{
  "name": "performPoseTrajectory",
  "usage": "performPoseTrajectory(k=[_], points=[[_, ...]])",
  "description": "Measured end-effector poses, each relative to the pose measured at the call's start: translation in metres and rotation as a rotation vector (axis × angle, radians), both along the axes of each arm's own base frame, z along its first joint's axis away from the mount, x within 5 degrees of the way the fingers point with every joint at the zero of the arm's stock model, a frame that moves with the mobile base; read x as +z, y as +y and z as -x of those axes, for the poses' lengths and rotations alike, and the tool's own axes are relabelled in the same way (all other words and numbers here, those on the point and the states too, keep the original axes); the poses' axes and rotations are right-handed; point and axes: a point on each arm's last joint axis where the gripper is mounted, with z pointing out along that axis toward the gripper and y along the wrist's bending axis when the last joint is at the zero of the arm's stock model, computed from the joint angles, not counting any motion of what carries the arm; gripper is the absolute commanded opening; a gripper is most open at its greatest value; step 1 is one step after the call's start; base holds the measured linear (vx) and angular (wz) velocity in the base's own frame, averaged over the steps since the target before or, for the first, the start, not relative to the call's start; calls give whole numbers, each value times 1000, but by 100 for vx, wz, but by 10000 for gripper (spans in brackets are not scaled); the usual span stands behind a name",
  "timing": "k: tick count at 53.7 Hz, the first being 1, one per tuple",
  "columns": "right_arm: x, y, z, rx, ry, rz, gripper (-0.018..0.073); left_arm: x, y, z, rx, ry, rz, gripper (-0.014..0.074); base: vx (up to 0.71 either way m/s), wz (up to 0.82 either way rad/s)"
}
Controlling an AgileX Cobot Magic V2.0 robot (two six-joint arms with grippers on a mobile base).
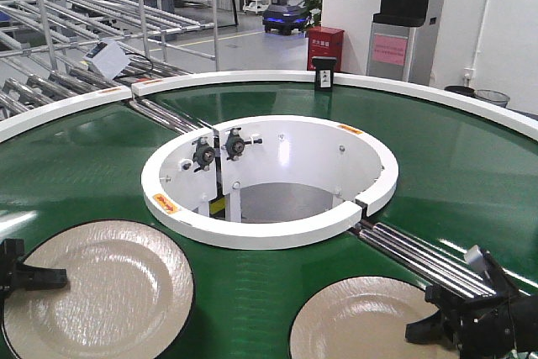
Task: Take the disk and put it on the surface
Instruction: 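Move the right gripper to the rim of the other plate and grip, then lift both plates by their rims with both grippers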
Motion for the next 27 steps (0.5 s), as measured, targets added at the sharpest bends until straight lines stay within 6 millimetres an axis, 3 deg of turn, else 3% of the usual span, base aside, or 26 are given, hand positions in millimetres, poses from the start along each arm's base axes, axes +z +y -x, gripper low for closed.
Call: performPoseTrajectory(k=[7,14,27], points=[[3,4,5,59,2,-19,-8,0,0,0,-5,0,4,-4,0,0],[19,7,11,76,-9,-31,-8,0,-1,1,7,27,30,-1,0,0],[81,12,17,-32,-128,-106,-8,1,-3,1,59,123,112,-1,0,0]])
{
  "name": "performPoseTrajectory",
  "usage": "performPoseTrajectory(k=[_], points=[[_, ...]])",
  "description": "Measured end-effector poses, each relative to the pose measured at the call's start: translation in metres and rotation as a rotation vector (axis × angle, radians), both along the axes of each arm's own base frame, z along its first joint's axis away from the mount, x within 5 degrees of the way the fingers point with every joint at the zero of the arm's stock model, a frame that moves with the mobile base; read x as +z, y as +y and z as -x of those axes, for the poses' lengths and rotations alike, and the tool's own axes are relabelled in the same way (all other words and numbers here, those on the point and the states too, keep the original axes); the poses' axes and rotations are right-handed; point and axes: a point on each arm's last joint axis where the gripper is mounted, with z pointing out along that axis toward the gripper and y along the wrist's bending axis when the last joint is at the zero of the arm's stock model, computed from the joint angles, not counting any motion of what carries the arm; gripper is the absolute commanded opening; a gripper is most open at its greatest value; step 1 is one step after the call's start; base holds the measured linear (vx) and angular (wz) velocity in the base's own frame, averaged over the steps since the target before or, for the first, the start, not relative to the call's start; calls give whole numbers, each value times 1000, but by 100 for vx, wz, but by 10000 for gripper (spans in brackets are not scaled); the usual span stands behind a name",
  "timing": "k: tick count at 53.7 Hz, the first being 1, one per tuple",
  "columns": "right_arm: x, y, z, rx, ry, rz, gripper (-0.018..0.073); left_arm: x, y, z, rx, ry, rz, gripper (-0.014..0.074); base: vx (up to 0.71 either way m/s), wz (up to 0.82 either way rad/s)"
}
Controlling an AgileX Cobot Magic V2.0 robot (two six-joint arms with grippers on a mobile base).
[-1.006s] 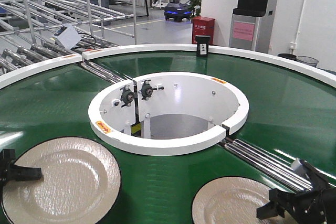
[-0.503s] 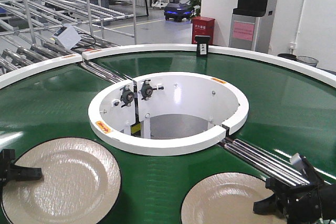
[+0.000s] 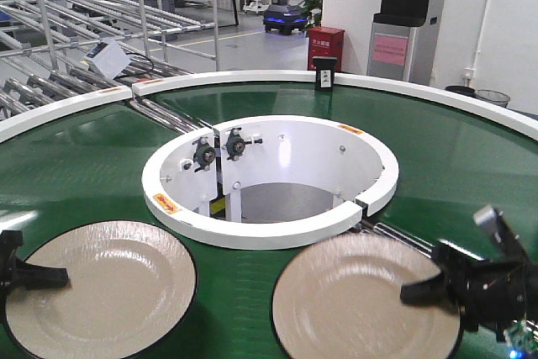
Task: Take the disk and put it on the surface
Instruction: 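Lift both plates by their rims with both grippers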
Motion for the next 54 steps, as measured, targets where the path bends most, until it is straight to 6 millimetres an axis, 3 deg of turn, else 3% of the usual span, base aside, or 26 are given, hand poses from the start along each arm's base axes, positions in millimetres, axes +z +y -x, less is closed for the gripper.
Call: performPoseTrajectory(k=[6,20,29,37,54], points=[[33,1,-4,-35,-36,-52,-8,8,-12,0,-7,5,6,-1,0,0],[122,3,-18,-62,-151,-150,-8,53,-74,11,-64,-53,-9,-1,0,0],[164,16,-20,-58,-206,-150,-8,79,-107,22,-32,-80,-4,-1,0,0],[185,30,-18,-32,-222,-134,-8,89,-129,29,-39,-90,16,-1,0,0],[186,30,-17,-31,-217,-102,-8,89,-138,33,-71,-68,38,-1,0,0]])
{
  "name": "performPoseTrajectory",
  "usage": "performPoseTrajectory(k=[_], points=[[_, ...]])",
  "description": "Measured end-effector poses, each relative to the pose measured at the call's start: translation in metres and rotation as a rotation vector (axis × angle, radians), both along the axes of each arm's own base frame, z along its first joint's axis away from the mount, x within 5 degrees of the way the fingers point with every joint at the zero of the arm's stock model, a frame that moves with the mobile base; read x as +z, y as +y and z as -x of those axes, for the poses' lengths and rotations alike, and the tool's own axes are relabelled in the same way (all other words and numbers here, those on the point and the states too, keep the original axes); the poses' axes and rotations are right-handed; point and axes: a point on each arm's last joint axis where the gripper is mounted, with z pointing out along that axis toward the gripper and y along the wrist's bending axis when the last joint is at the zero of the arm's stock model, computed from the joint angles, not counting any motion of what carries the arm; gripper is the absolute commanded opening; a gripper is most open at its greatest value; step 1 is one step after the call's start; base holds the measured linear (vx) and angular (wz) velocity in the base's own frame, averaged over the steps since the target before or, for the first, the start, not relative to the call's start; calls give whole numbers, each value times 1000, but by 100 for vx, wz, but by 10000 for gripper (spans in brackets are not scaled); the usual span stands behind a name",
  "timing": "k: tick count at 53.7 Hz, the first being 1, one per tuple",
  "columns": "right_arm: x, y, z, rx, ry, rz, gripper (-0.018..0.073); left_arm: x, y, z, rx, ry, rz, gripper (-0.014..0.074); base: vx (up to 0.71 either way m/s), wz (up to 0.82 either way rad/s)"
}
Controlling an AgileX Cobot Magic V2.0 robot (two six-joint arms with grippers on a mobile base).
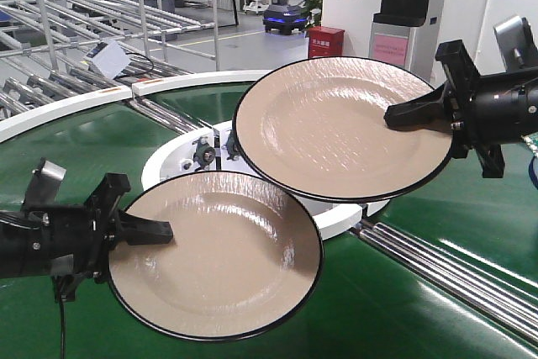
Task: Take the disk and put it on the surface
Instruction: 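Lift both plates by their rims with both grippers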
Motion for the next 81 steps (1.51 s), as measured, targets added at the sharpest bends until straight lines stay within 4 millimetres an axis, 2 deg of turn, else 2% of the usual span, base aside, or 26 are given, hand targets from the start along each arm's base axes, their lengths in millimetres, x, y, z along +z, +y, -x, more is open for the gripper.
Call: performPoseTrajectory(k=[56,81], points=[[0,0,0,0,0,2,-8,0,0,0,2,2,0,-1,0,0],[0,0,0,0,0,1,-8,0,1,-1,10,0,-2,-1,-17,0]])
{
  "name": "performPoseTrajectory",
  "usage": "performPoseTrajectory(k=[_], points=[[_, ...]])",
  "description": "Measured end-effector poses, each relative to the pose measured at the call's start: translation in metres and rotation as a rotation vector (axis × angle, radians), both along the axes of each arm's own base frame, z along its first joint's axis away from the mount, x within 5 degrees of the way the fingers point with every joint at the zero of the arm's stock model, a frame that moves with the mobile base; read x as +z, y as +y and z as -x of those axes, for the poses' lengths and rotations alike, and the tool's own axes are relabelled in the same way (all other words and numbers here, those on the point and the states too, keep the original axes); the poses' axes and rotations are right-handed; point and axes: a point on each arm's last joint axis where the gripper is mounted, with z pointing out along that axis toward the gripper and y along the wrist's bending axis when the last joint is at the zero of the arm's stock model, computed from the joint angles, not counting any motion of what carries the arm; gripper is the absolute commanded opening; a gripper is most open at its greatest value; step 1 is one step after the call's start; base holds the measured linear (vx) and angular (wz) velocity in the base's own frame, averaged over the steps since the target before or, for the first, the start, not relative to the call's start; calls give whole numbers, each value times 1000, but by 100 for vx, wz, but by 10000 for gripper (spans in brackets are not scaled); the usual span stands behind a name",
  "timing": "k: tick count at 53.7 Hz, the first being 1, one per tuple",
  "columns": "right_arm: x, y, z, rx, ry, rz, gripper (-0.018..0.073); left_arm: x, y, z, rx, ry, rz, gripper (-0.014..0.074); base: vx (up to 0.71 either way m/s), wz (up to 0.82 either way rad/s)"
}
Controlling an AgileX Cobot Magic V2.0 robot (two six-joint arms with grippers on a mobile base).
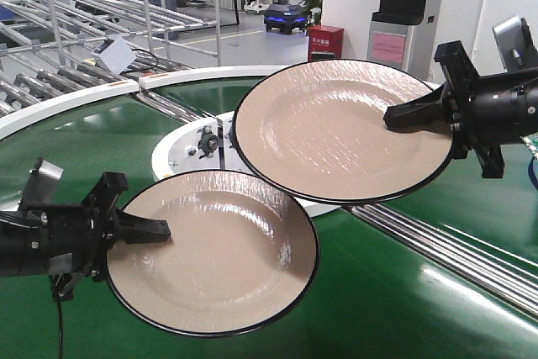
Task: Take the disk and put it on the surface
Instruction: 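Lift both plates by their rims with both grippers, then drive to the steel table holding both plates up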
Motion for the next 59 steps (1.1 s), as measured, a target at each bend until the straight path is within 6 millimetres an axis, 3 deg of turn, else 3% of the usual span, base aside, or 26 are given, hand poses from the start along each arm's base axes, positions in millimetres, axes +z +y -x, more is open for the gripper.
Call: performPoseTrajectory(k=[30,59], points=[[0,0,1,7,4,1,-8,0,0,0,0,-1,0,-1,-24,-16],[0,0,0,-1,0,7,-8,-1,0,1,-1,4,0,-1,-17,-65]])
